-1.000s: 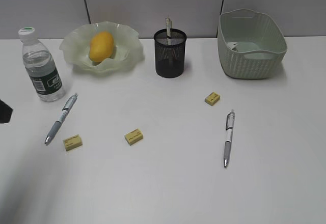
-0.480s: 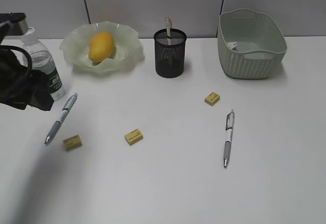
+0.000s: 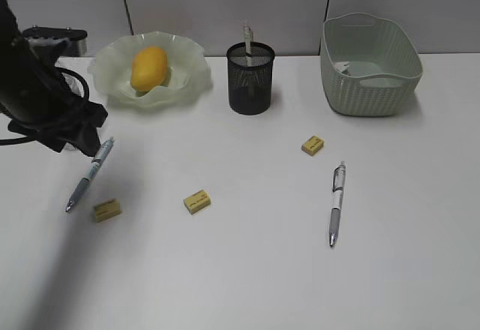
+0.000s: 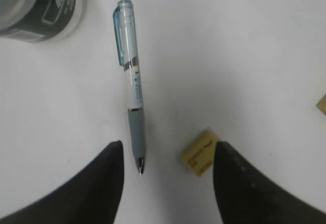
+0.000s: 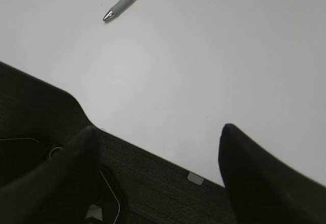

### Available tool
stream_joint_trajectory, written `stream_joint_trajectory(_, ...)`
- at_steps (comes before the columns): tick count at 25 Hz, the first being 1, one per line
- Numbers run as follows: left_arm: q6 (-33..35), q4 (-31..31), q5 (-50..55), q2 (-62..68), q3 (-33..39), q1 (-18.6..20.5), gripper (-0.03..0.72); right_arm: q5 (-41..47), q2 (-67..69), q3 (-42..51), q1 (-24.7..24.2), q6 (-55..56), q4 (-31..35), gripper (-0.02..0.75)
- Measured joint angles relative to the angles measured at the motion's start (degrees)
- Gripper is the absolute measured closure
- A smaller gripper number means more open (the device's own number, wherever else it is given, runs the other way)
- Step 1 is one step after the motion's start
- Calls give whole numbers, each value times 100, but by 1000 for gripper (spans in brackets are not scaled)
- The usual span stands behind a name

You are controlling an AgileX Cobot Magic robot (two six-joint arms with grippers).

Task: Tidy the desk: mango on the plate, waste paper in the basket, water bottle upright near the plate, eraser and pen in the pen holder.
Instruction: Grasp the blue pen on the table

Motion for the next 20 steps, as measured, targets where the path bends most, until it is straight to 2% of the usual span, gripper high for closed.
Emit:
stream_joint_trajectory(11, 0, 366, 37, 890, -342, 0, 260, 5, 0, 0, 0, 10, 0, 167)
stream_joint_trajectory(20, 0, 402, 162, 1491, -808, 17, 260, 5, 0, 0, 0, 10, 0, 167)
